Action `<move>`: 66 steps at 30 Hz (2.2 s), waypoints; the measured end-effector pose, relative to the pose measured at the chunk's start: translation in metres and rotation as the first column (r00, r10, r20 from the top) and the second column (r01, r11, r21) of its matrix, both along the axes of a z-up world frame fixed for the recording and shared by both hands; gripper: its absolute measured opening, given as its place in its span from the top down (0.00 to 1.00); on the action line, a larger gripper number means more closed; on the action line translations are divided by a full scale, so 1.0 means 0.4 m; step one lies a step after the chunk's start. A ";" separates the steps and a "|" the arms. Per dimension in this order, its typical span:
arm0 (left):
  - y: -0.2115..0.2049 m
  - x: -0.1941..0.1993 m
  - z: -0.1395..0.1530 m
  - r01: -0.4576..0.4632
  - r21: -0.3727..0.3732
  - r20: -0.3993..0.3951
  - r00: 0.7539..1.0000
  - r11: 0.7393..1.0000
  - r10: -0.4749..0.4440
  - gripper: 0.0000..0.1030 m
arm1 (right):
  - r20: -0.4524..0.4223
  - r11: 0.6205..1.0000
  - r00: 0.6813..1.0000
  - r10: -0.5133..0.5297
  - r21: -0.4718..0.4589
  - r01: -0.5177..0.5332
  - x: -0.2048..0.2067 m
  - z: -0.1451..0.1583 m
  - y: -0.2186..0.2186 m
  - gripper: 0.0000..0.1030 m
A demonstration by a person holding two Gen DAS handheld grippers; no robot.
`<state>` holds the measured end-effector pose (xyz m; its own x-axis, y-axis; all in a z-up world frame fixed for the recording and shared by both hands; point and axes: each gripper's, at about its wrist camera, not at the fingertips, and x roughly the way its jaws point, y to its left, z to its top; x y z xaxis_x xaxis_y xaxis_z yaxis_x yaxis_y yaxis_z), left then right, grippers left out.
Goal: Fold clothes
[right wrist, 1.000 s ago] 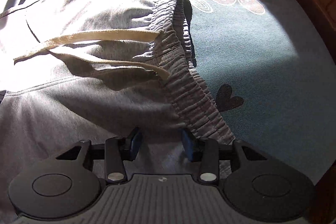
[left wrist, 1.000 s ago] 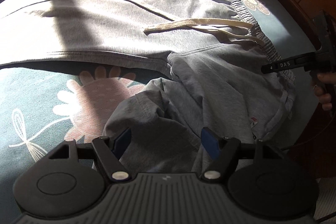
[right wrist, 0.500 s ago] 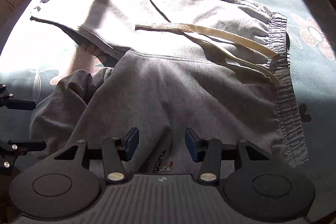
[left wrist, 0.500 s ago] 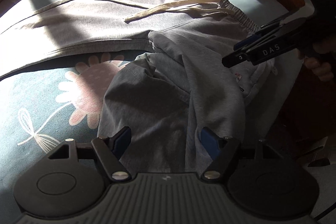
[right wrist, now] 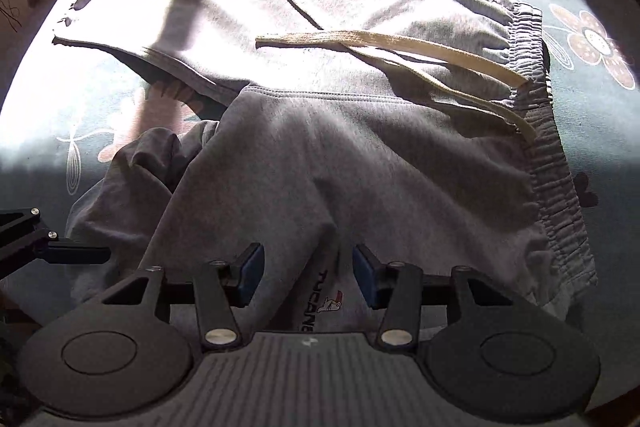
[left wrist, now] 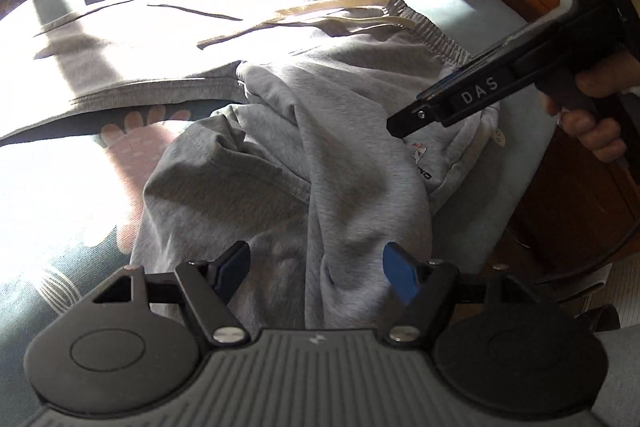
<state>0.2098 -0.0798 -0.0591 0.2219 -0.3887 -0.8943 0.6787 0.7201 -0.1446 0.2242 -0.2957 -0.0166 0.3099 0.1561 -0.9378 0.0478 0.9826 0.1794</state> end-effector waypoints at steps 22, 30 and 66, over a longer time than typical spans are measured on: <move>0.206 0.117 0.027 -0.327 0.047 -0.070 0.941 0.944 0.330 0.95 | 0.001 1.000 1.000 -0.008 -0.005 0.008 0.002 0.004 0.003 0.48; 0.395 0.165 0.041 -0.620 0.053 -0.150 0.770 0.783 0.620 0.95 | -0.004 1.000 1.000 0.003 -0.006 -0.003 0.012 -0.003 0.017 0.48; 0.365 0.374 -0.100 -0.249 -0.051 -0.172 0.956 0.967 0.237 0.79 | 0.000 0.998 0.999 0.050 -0.032 -0.050 0.030 0.002 0.054 0.48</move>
